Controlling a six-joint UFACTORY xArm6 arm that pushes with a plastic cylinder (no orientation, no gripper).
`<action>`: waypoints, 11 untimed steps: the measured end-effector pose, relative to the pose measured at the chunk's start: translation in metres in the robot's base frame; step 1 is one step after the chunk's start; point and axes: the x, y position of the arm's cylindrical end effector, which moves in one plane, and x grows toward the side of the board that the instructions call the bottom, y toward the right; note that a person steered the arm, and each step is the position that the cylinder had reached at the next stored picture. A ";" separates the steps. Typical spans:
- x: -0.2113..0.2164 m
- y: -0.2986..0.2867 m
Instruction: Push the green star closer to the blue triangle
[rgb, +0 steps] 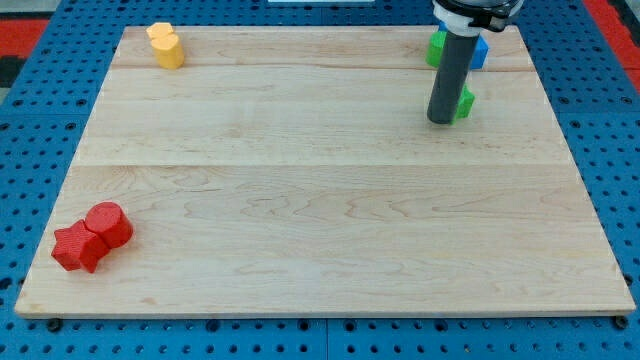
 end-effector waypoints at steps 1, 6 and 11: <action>-0.017 0.000; -0.039 0.031; -0.053 -0.024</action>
